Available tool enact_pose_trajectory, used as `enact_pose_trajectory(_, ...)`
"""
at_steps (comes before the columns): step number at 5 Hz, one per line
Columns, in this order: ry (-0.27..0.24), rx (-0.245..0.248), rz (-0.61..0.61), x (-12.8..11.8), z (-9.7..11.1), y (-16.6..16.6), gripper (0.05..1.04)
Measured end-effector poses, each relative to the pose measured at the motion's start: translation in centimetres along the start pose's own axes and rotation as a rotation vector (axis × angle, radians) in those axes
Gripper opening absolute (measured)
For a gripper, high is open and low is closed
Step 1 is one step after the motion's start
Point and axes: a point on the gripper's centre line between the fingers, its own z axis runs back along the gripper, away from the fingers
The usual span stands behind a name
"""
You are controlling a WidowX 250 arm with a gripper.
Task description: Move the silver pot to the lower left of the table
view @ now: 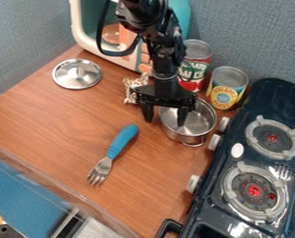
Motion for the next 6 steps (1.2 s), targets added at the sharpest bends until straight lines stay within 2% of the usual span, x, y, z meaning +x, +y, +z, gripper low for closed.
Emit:
enact_pose_trajectory(2,-0.005,0.032,-0.007,0.2,-0.5,0.1,0.384)
enact_pose_trajectory(3,0.003,0.03,-0.015,0.2,-0.7,0.1,0.149)
enact_pose_trajectory(4,0.006,0.012,-0.03,0.3,-0.7,0.1,0.071)
enact_pose_trajectory(5,-0.004,-0.041,-0.038,0.1,1.0,1.4,0.068)
enact_pose_trajectory(6,-0.062,-0.092,-0.037,1.0,4.5,3.7,0.068)
